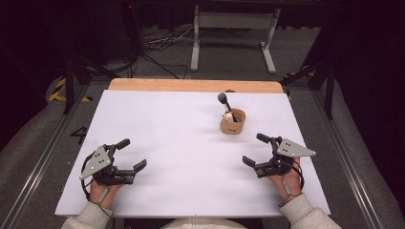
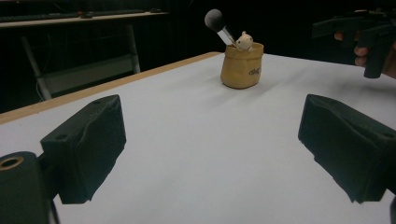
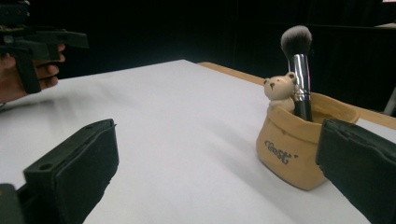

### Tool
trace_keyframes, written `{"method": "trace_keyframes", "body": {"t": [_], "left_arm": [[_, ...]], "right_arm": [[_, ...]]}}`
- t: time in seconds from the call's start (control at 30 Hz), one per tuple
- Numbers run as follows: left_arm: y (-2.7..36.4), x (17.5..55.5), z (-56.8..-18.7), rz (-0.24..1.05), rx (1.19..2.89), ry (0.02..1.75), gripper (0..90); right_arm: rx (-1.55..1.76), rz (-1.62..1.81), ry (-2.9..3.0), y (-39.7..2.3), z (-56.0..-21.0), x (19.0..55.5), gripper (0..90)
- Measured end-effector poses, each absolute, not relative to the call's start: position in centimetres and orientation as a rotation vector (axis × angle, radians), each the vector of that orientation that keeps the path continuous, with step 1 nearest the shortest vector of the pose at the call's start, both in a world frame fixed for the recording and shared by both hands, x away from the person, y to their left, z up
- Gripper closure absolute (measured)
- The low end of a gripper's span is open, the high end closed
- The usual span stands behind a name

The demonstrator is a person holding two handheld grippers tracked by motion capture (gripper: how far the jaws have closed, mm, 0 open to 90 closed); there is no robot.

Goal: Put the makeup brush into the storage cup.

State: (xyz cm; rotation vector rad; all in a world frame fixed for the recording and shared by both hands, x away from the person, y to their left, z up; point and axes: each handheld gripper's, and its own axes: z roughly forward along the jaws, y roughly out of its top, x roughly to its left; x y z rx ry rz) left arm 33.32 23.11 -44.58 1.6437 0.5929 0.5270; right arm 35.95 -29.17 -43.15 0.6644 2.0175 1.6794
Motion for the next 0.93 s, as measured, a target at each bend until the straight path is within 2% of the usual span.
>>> {"method": "trace_keyframes", "body": {"t": [0.47, 0.93], "left_arm": [[22.9, 33.8, -45.7, 0.464, 1.626, 0.652, 8.4], [22.9, 33.7, -45.6, 0.458, 1.63, 0.668, 6.7]], "right_arm": [[0.677, 1.624, 2.062, -28.9, -44.1, 36.6, 0.0], [0.676, 1.631, 2.034, -29.1, -43.9, 36.7, 0.0]]}}
